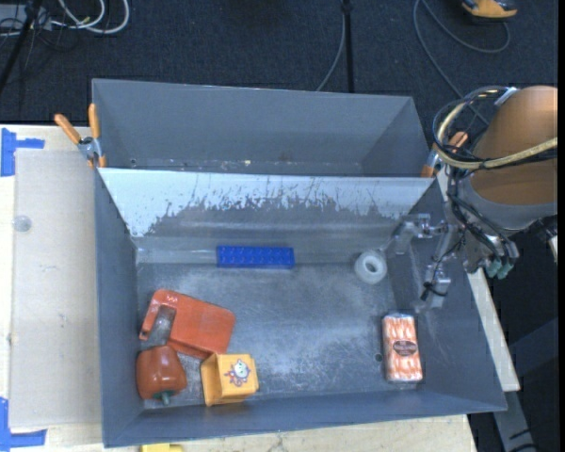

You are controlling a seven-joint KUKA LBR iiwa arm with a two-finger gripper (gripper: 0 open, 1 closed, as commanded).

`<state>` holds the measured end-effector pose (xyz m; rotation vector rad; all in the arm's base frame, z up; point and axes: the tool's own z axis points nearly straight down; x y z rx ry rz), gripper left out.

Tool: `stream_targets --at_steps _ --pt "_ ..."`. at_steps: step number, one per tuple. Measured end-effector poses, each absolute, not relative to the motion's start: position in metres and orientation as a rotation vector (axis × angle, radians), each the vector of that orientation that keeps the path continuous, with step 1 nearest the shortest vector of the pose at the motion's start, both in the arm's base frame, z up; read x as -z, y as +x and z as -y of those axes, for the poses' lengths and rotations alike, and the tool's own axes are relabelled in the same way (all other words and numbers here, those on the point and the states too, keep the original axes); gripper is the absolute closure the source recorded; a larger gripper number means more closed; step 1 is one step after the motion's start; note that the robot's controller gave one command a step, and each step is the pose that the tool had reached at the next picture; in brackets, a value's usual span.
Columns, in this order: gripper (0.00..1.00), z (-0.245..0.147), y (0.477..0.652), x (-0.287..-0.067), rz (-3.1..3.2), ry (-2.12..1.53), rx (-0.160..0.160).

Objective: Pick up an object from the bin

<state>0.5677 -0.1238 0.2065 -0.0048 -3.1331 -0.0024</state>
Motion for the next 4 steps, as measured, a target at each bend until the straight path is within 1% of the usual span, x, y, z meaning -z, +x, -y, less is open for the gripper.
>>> stream_targets --at_steps 1,2,3,4 --pt "0.00 0.123 0.569 -0.211 3.141 0.000 0.001" --pt "0.00 0.129 0.537 -0.163 3.138 0.108 0.002" --pt "0.00 0.134 0.503 -0.142 3.104 0.418 0.006" --pt "0.00 0.137 0.499 -0.142 3.090 0.532 0.005"
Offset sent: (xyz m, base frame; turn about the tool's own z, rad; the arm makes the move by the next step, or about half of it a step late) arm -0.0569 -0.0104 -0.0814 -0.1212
